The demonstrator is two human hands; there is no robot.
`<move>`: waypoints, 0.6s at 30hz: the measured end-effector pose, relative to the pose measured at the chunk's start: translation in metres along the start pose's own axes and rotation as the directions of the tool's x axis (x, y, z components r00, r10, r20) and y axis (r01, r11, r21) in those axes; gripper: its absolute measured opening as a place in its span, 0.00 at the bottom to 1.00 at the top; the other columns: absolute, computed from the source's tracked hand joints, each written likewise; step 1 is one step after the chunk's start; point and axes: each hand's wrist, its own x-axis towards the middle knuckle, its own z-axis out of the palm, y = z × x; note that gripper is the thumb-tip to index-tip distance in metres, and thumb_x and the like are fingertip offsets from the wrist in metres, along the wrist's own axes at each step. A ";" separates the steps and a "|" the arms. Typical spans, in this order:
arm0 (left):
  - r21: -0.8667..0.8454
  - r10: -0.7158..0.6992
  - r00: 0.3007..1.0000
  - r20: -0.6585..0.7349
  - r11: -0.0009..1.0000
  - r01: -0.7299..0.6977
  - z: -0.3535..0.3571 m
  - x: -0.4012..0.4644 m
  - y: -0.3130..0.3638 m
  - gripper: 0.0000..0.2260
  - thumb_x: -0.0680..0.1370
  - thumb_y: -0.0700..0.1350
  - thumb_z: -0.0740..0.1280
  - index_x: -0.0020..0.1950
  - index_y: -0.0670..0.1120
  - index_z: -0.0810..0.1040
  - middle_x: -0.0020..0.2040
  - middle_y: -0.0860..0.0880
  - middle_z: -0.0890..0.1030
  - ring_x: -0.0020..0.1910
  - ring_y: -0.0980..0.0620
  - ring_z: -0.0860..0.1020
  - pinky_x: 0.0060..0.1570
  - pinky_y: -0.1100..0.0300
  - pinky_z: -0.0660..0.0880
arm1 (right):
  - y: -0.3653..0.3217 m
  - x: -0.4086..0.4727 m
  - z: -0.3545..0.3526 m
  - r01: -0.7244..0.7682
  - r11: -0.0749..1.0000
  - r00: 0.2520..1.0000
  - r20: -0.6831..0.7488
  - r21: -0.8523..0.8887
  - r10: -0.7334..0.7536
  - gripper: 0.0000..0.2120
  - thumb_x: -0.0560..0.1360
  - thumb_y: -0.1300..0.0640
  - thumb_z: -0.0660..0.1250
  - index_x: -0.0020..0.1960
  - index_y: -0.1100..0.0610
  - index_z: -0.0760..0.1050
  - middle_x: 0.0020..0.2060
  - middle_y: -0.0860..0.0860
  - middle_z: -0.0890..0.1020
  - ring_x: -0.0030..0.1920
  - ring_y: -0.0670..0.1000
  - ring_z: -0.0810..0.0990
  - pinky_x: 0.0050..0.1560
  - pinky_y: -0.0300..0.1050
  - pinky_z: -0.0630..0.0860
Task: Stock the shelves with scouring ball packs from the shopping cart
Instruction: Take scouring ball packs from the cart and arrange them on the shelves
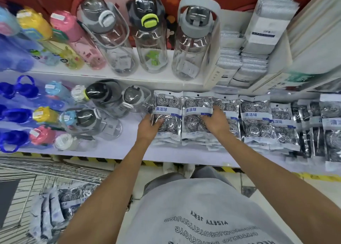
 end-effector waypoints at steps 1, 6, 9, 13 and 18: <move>0.028 0.032 0.999 -0.006 0.999 -0.032 -0.003 -0.005 0.000 0.19 0.82 0.52 0.71 0.67 0.43 0.77 0.62 0.42 0.83 0.62 0.41 0.79 0.56 0.57 0.72 | 0.000 -0.007 -0.003 0.053 0.997 0.999 0.007 -0.057 -0.053 0.19 0.80 0.55 0.70 0.67 0.62 0.72 0.56 0.60 0.81 0.49 0.58 0.82 0.48 0.53 0.81; 0.197 0.143 0.987 -0.069 0.972 -0.127 -0.017 -0.046 -0.003 0.19 0.85 0.52 0.64 0.72 0.43 0.74 0.64 0.37 0.79 0.65 0.38 0.76 0.61 0.49 0.73 | -0.007 -0.045 -0.011 0.348 0.888 0.938 0.106 -0.300 -0.332 0.24 0.82 0.52 0.65 0.74 0.62 0.71 0.71 0.62 0.74 0.66 0.63 0.79 0.68 0.58 0.75; 0.304 0.142 0.980 -0.137 0.948 -0.095 -0.021 -0.081 -0.012 0.23 0.86 0.53 0.60 0.78 0.43 0.69 0.71 0.38 0.75 0.71 0.38 0.73 0.65 0.48 0.72 | -0.012 -0.065 -0.007 0.519 0.775 0.855 0.218 -0.362 -0.471 0.22 0.83 0.52 0.63 0.74 0.60 0.71 0.67 0.60 0.78 0.64 0.60 0.79 0.67 0.56 0.76; 0.368 0.058 0.969 -0.242 0.929 0.036 -0.024 -0.139 -0.036 0.26 0.87 0.57 0.56 0.80 0.42 0.66 0.76 0.40 0.71 0.73 0.39 0.70 0.70 0.46 0.70 | -0.023 -0.096 0.010 0.701 0.613 0.713 0.314 -0.364 -0.627 0.23 0.84 0.49 0.62 0.75 0.59 0.71 0.68 0.59 0.78 0.68 0.59 0.76 0.65 0.54 0.74; 0.301 -0.059 0.910 -0.411 0.933 0.196 -0.024 -0.228 -0.089 0.24 0.87 0.56 0.57 0.76 0.41 0.71 0.71 0.40 0.75 0.67 0.40 0.75 0.66 0.47 0.74 | -0.031 -0.135 0.054 0.849 0.447 0.527 0.498 -0.281 -0.688 0.27 0.85 0.45 0.59 0.80 0.57 0.64 0.77 0.57 0.70 0.76 0.58 0.69 0.74 0.53 0.67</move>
